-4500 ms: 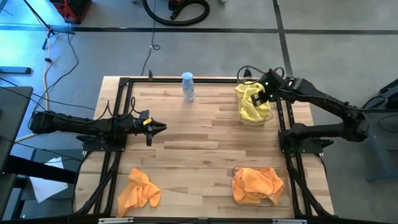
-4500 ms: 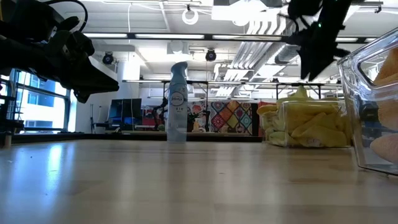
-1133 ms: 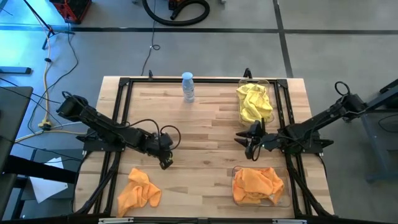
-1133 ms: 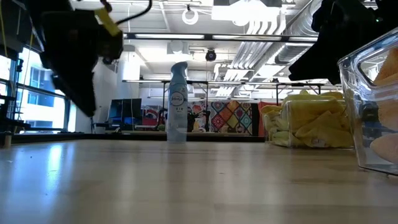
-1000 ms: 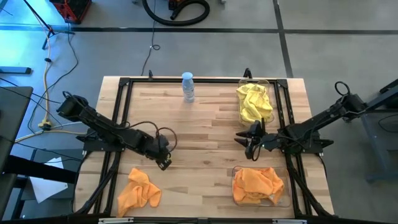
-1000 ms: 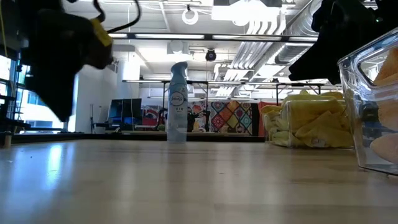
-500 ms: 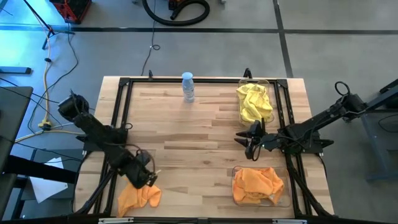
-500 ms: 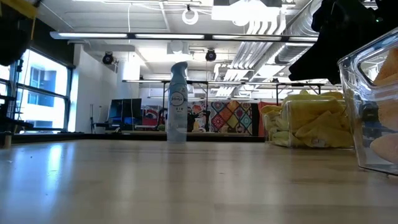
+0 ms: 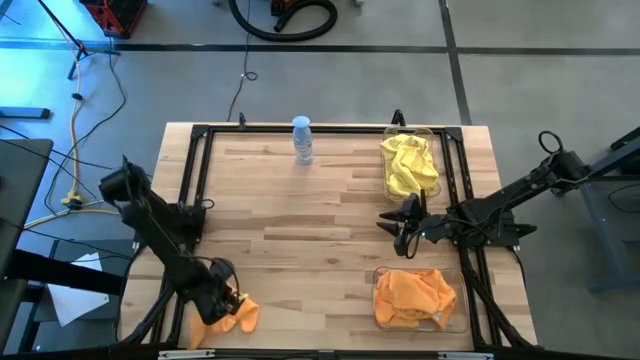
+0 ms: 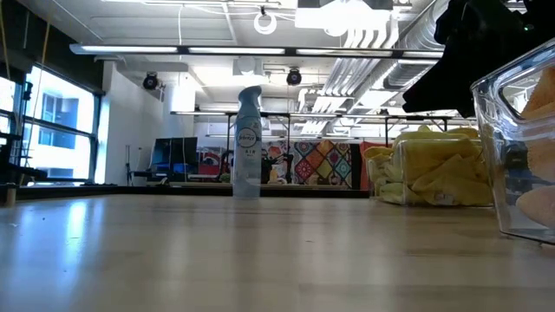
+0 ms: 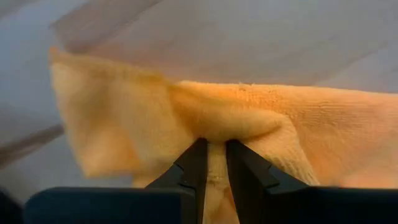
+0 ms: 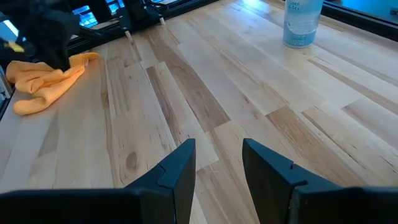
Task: Sort microfiber towel by color & place in baskets
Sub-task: Put the orange microfiber cloth into the bottom transparent bin
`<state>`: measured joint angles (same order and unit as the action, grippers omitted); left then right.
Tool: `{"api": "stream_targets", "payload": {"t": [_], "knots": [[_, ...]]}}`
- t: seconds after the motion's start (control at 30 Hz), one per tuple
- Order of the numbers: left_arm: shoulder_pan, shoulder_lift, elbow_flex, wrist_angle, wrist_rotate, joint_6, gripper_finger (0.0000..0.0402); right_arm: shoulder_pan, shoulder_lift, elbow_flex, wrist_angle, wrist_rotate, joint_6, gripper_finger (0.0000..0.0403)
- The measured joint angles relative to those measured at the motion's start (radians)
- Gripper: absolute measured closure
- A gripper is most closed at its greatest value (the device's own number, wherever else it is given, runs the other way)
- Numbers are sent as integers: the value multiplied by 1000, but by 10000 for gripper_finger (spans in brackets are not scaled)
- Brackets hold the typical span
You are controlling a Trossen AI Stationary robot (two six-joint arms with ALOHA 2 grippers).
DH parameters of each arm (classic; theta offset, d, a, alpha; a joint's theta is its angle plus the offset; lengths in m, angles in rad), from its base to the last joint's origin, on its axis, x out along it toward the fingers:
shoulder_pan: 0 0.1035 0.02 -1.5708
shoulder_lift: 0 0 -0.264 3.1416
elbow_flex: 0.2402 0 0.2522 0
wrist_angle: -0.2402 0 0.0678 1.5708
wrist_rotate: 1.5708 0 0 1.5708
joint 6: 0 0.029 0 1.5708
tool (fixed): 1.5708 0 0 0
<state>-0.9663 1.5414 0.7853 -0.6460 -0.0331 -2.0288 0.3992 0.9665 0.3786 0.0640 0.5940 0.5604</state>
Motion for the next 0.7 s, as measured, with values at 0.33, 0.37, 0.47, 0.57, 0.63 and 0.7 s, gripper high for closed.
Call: {"api": "stream_targets", "payload": {"t": [0.33, 0.37, 0.47, 0.57, 0.63, 0.7], "knots": [[16, 64, 4, 31, 2, 57, 349, 0, 0, 0, 0, 0, -1, 274], [16, 65, 4, 32, 0, 45, 346, 0, 0, 0, 0, 0, -2, 274], [16, 66, 3, 34, 0, 35, 328, 0, 0, 0, 0, 1, -12, 274], [16, 67, 3, 36, -6, 36, 307, 0, 0, 0, 0, 1, -20, 274], [16, 68, 3, 37, -11, 63, 297, 0, 0, 0, 0, 1, -20, 274], [18, 68, 2, 37, -13, 97, 295, 0, 0, 0, 0, 1, -21, 274]]}}
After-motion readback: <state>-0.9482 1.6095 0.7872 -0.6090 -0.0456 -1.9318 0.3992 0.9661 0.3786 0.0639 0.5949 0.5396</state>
